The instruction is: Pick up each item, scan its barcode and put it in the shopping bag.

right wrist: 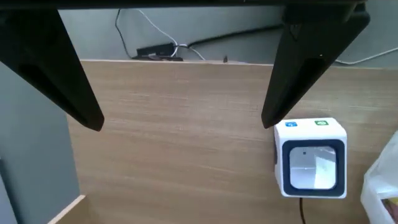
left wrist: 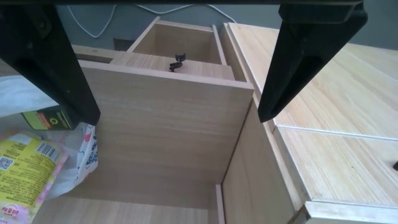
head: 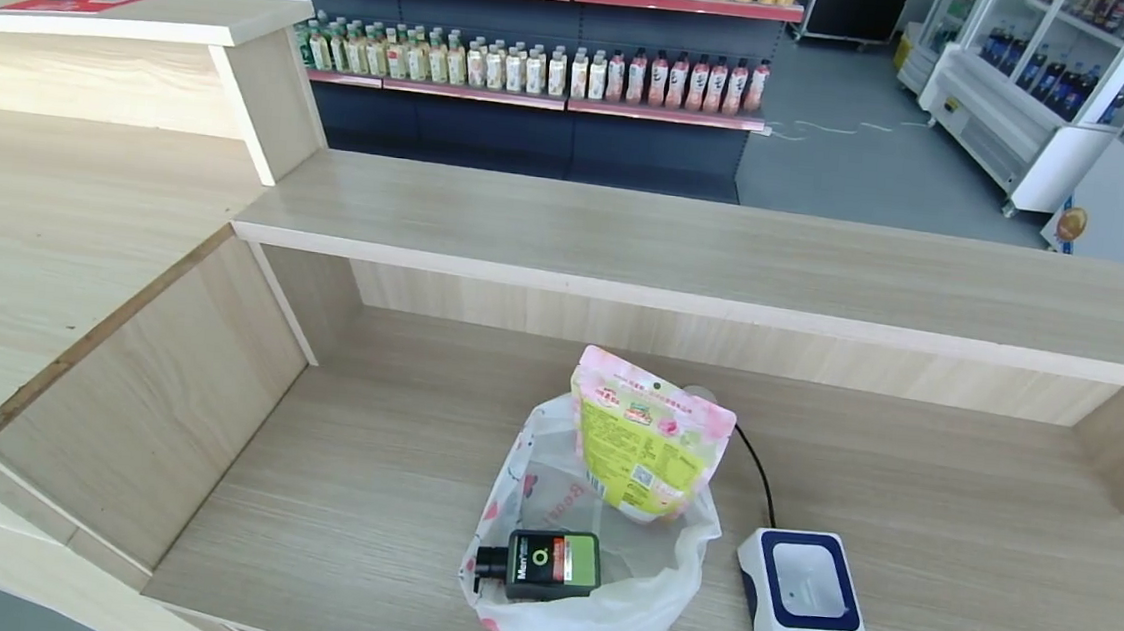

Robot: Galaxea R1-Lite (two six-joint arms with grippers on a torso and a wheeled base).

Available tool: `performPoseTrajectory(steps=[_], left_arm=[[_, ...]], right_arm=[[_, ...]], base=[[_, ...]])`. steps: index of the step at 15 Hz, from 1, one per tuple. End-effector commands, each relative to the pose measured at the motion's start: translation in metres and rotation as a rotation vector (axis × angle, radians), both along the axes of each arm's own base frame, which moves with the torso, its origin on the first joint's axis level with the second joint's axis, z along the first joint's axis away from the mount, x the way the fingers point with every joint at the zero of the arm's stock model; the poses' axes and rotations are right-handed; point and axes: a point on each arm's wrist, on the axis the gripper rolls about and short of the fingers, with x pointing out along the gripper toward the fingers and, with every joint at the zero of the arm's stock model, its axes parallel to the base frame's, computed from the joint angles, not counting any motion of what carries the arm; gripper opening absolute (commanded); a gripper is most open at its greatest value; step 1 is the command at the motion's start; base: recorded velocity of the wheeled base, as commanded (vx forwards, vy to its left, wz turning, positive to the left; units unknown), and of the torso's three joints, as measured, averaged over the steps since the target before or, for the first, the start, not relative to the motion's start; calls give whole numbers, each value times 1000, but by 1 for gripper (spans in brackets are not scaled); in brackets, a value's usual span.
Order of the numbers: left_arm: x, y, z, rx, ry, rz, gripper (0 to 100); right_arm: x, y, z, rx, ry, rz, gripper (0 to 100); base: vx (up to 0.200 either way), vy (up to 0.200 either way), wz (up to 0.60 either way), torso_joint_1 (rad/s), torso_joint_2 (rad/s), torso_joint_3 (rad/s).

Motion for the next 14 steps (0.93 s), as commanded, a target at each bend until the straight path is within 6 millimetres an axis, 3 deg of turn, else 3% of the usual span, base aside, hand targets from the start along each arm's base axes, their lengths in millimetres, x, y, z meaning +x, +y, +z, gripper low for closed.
performPoseTrajectory(steps=[1,14], left_arm=[[0,0,0,0,0,0,100],[0,0,0,0,0,0,100]], right_arm=[[-27,5,-21,10,-141,39,100],[-27,4,-21,34,-142,88,100]], base=[[0,0,0,0,0,0],[0,0,0,0,0,0]])
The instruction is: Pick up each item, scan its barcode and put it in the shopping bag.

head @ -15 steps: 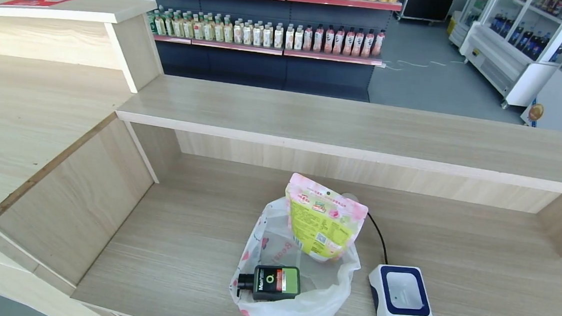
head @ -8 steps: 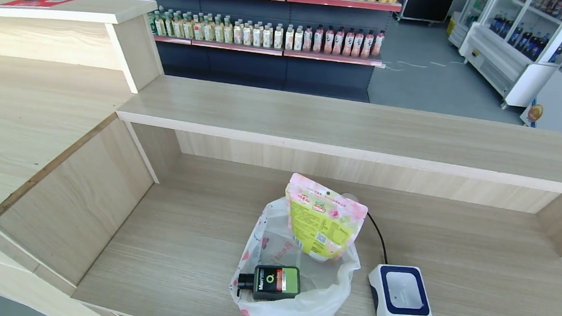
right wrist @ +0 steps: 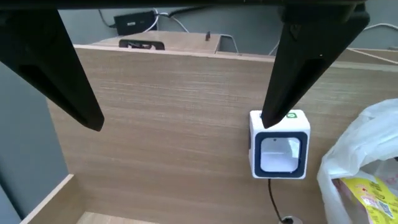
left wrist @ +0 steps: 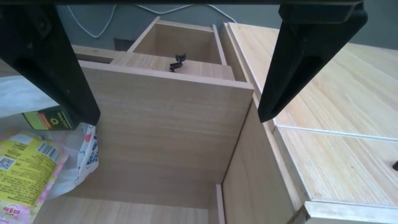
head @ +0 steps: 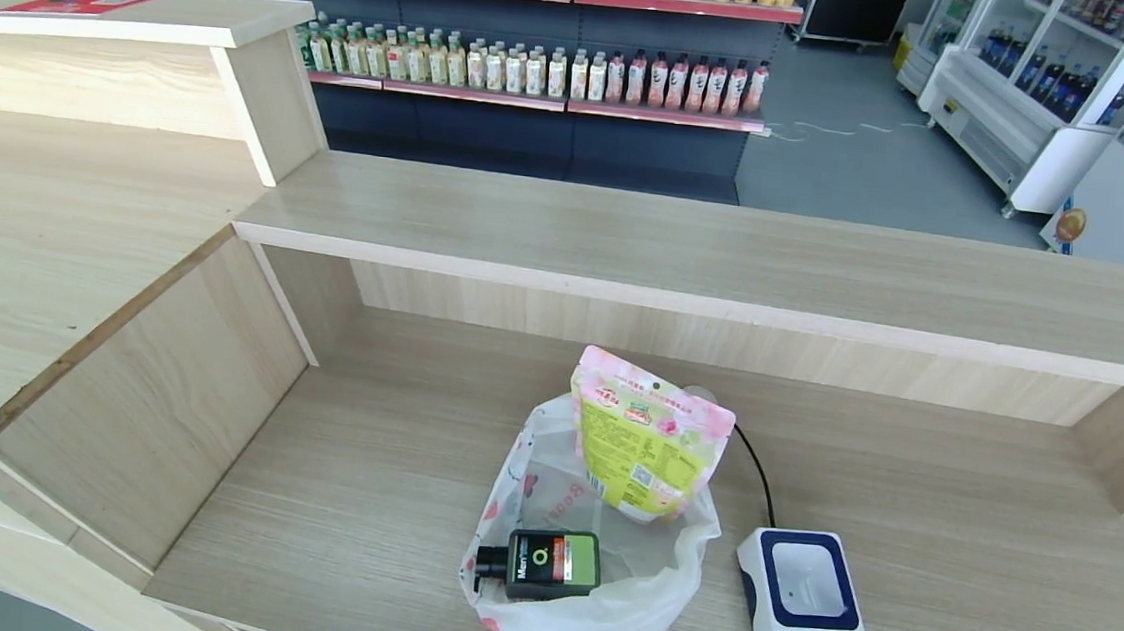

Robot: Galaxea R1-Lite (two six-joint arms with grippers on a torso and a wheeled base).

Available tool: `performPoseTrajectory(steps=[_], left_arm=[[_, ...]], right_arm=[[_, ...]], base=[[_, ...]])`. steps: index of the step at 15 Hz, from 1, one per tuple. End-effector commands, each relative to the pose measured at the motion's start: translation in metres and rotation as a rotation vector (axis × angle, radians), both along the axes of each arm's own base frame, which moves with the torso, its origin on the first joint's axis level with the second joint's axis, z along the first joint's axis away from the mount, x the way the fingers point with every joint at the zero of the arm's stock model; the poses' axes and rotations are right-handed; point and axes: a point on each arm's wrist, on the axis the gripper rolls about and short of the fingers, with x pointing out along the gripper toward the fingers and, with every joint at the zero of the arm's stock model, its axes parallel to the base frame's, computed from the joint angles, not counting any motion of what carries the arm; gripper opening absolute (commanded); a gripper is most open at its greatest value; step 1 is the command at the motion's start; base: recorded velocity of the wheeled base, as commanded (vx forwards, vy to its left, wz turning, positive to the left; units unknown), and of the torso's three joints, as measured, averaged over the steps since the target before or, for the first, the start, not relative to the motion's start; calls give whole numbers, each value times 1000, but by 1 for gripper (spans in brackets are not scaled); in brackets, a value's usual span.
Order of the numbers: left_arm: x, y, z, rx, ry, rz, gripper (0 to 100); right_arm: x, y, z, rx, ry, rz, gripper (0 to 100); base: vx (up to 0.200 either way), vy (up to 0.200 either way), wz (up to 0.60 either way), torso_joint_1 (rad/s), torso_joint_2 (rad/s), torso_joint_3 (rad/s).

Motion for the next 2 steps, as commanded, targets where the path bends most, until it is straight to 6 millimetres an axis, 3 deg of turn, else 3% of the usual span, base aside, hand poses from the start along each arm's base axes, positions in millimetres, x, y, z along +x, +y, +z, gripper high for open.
performPoseTrajectory(steps=[1,2], left_arm=[[0,0,0,0,0,0,100],[0,0,0,0,0,0,100]], right_arm=[[0,0,0,-2,7,2,100],[0,0,0,-3,7,2,100]], base=[[0,0,0,0,0,0],[0,0,0,0,0,0]])
